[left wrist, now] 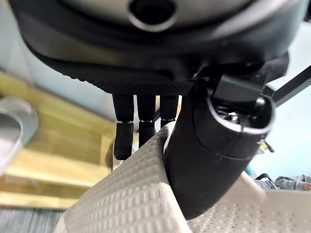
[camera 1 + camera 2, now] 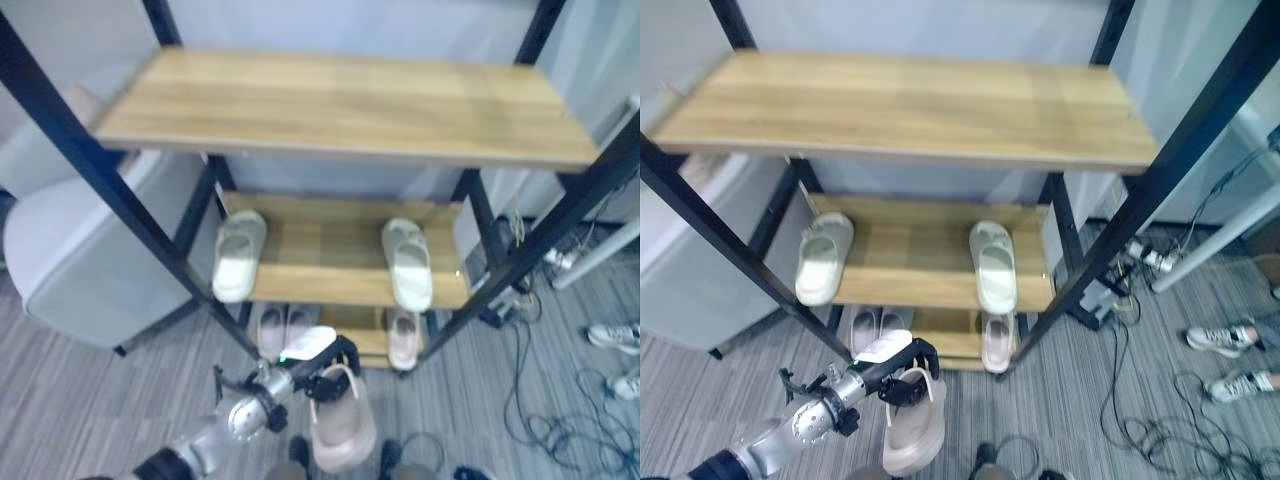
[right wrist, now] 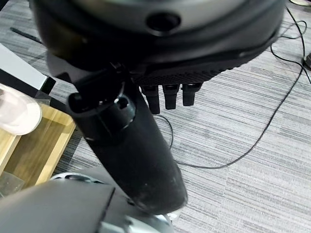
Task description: Arrange the slippers neatly on the shoe rack.
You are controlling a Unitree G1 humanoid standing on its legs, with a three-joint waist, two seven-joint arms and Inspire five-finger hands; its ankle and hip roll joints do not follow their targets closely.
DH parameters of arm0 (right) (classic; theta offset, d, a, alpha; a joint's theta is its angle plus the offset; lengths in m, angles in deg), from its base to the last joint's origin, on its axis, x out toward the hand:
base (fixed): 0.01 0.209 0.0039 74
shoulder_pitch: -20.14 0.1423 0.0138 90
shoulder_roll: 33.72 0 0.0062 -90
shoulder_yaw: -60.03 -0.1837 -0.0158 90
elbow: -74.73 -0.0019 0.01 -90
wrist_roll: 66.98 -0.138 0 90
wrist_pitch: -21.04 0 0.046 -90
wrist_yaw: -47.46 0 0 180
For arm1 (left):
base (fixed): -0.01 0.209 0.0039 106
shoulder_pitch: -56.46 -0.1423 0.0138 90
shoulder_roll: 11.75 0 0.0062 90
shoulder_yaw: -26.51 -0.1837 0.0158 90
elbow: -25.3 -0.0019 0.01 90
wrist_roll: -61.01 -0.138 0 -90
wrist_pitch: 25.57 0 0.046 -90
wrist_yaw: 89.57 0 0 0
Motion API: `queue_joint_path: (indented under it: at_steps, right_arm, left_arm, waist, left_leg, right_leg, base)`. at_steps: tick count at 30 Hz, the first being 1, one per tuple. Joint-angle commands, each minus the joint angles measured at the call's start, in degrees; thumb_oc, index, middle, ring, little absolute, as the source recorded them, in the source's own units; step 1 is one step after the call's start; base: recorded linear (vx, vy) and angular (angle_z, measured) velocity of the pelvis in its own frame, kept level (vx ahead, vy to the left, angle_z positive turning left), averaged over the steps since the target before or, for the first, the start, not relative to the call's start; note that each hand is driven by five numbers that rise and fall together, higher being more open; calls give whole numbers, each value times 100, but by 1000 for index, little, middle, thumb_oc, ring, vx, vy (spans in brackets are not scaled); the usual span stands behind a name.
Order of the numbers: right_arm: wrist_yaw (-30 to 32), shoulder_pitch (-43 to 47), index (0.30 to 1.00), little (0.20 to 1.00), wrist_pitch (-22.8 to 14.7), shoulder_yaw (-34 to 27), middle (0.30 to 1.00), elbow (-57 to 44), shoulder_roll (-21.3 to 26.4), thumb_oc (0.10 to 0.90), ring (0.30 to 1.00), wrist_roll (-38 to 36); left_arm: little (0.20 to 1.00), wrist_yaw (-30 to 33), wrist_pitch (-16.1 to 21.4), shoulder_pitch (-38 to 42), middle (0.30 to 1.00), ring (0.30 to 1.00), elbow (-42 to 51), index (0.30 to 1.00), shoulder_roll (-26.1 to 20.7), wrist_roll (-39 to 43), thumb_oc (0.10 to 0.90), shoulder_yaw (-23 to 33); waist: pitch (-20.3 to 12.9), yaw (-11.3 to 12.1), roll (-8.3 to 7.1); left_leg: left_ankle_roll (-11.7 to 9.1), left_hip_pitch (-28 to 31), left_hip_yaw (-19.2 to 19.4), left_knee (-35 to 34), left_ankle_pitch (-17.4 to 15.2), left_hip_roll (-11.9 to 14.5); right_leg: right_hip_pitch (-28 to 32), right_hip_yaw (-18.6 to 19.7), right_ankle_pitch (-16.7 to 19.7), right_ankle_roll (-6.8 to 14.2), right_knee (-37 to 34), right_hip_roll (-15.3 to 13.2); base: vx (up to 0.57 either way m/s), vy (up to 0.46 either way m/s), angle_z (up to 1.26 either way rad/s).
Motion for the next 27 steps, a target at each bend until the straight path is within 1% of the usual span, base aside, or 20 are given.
queue_joint_path:
  at_steps: [1, 2, 3, 4, 5, 6, 7, 8, 9, 11, 12, 13, 14, 15, 16, 18, 20, 22, 23, 27]
  right_arm:
    - [199, 104, 900, 900, -246, 114, 900, -543, 283, 800, 900, -140]
    - [219, 141, 900, 900, -287, 144, 900, -636, 299, 800, 900, -163]
    - [285, 259, 900, 900, -417, 211, 900, -938, 375, 800, 900, -252]
    - [343, 338, 900, 900, -467, 252, 900, -1085, 411, 800, 900, -280]
    - [346, 346, 900, 900, -463, 251, 900, -1091, 415, 800, 900, -282]
    - [416, 492, 900, 900, -539, 361, 900, -1276, 464, 800, 900, -319]
    - [416, 505, 900, 900, -538, 358, 900, -1275, 466, 800, 900, -321]
    - [460, 577, 900, 900, -606, 403, 900, -1406, 496, 800, 900, -350]
    - [507, 673, 900, 900, -621, 438, 900, -1424, 495, 800, 900, -363]
    - [578, 760, 900, 900, -632, 507, 900, -1494, 504, 800, 900, -326]
    - [630, 840, 900, 900, -665, 563, 900, -1568, 524, 800, 900, -266]
    - [751, 987, 900, 900, -722, 632, 900, -1703, 534, 800, 900, -256]
    - [800, 1062, 900, 900, -758, 654, 900, -1761, 552, 800, 900, -261]
    - [948, 1236, 900, 900, -795, 737, 900, -2016, 647, 800, 900, -99]
    - [1049, 1285, 900, 900, -832, 759, 900, -2084, 685, 800, 900, -23]
    - [1059, 1294, 900, 900, -830, 752, 900, -2087, 688, 800, 900, -14]
    - [1220, 1454, 900, 900, -883, 678, 900, -2104, 674, 800, 900, -155]
    - [1252, 1485, 900, 900, -868, 701, 900, -2139, 714, 800, 900, -82]
    - [1306, 1537, 900, 900, -873, 748, 900, -2062, 727, 800, 900, -27]
    - [1341, 1644, 900, 900, -870, 745, 900, -2056, 788, 800, 900, -6]
  left_arm:
    - [300, 575, 395, 523, 300, 300, 526, 300, 261, -118, 400, 190]
    - [300, 622, 393, 577, 300, 300, 469, 300, 278, -149, 400, 166]
    - [300, 787, 385, 690, 300, 300, 444, 300, 304, -210, 400, 139]
    - [300, 879, 371, 755, 300, 300, 458, 300, 323, -223, 400, 115]
    - [300, 888, 372, 769, 300, 300, 449, 300, 328, -226, 400, 114]
    - [300, 1059, 363, 876, 300, 300, 435, 300, 357, -255, 400, 81]
    - [300, 1065, 366, 891, 300, 300, 427, 300, 360, -257, 400, 80]
    - [300, 1175, 356, 957, 300, 300, 458, 300, 356, -307, 400, 67]
    - [300, 1276, 380, 1062, 300, 300, 482, 300, 369, -348, 400, 23]
    - [300, 1408, 369, 1127, 300, 300, 551, 300, 343, -406, 400, 46]
    - [300, 1520, 355, 1193, 300, 300, 558, 300, 360, -467, 400, 41]
    - [300, 1803, 297, 1339, 300, 300, 611, 300, 376, -582, 400, 57]
    - [300, 1987, 252, 1454, 300, 300, 628, 300, 365, -744, 400, 65]
    - [300, 2308, 98, 1710, 300, 300, 583, 300, 345, -1097, 400, 36]
    - [300, 2449, 37, 1818, 300, 300, 567, 300, 348, -1205, 400, 27]
    - [300, 2474, 36, 1840, 300, 300, 542, 300, 365, -1220, 400, 15]
    - [300, 2884, -138, 2163, 300, 300, 556, 300, 468, -1440, 400, 83]
    - [300, 3031, -225, 2279, 300, 300, 591, 300, 495, -1461, 400, 167]
    - [300, 3209, -295, 2464, 300, 300, 600, 300, 513, -1520, 400, 218]
    - [300, 3385, -439, 2772, 300, 300, 618, 300, 476, -1608, 400, 266]
  waist:
    - [309, -53, 105]
    - [337, -54, 95]
    - [440, -36, 87]
    - [487, -40, 89]
    - [471, -42, 94]
    - [579, -10, 107]
    - [559, -14, 113]
    - [599, -8, 125]
    - [641, 9, 137]
    - [631, 20, 170]
    - [649, 34, 188]
    - [674, 47, 235]
    - [667, 64, 259]
    - [657, 58, 310]
    - [680, 52, 334]
    - [651, 58, 343]
    - [627, 58, 417]
    - [619, 49, 447]
    - [642, 35, 483]
    - [677, 2, 513]
  left_leg:
    - [272, -258, -202, 713, -831, -191]
    - [269, -461, -230, 886, -861, -168]
    - [284, -835, -295, 1220, -936, -163]
    - [296, -1049, -322, 1428, -995, -153]
    - [296, -1116, -325, 1491, -1020, -150]
    - [329, -1526, -367, 1975, -1175, -141]
    - [332, -1590, -372, 1997, -1152, -140]
    - [345, -1757, -367, 2211, -1259, -114]
    - [362, -2060, -389, 2530, -1322, -101]
    - [387, -2306, -416, 2738, -1387, -90]
    - [407, -2526, -438, 2920, -1437, -85]
    - [464, -2930, -457, 3304, -1527, -79]
    - [493, -3170, -480, 3528, -1609, -75]
    - [531, -3512, -525, 3936, -1889, -95]
    - [555, -3662, -529, 4098, -1920, -100]
    - [556, -3742, -532, 4162, -1947, -98]
    - [606, -4262, -529, 4601, -2098, -101]
    - [626, -4500, -514, 4783, -2154, -95]
    - [641, -4717, -529, 4930, -2186, -82]
    - [659, -5070, -536, 5204, -2242, -65]
  right_leg:
    - [-460, 163, -729, 239, 1132, 96]
    - [-613, 177, -757, 227, 1247, 80]
    - [-923, 188, -844, 197, 1492, 50]
    - [-1113, 207, -892, 167, 1662, 39]
    - [-1173, 210, -912, 165, 1713, 37]
    - [-1549, 211, -1074, 111, 2100, 57]
    - [-1606, 206, -1054, 103, 2113, 56]
    - [-1781, 221, -1179, 74, 2312, 65]
    - [-2042, 213, -1271, 41, 2584, 58]
    - [-2299, 235, -1340, 21, 2771, 60]
    - [-2545, 245, -1403, -7, 2967, 63]
    - [-2953, 294, -1478, -55, 3297, 68]
    - [-3215, 330, -1572, -88, 3527, 69]
    - [-3582, 447, -1822, -79, 3904, 126]
    - [-3735, 473, -1858, -109, 4027, 124]
    - [-3812, 477, -1884, -110, 4086, 124]
    - [-4379, 567, -2036, -192, 4516, 126]
    - [-4617, 617, -2083, -214, 4686, 136]
    - [-4845, 656, -2141, -240, 4861, 130]
    - [-5225, 730, -2203, -270, 5204, 137]
  base:
    - [-74, -9, -1]
    - [-140, -29, -4]
    - [-148, -35, -10]
    - [-129, -29, -8]
    - [-117, -35, -3]
    - [-83, -24, 2]
    - [-98, -24, 9]
    - [-79, -17, 10]
    - [-98, -14, 8]
    - [-66, -9, 2]
    - [-87, -16, 5]
    - [-101, -14, 10]
    - [-46, 18, -1]
    - [0, 0, 0]
    - [14, 22, -9]
    - [-19, 2, -15]
    - [-42, 1, -14]
    - [-38, -2, -6]
    - [0, 0, 0]
    - [-24, 7, 0]
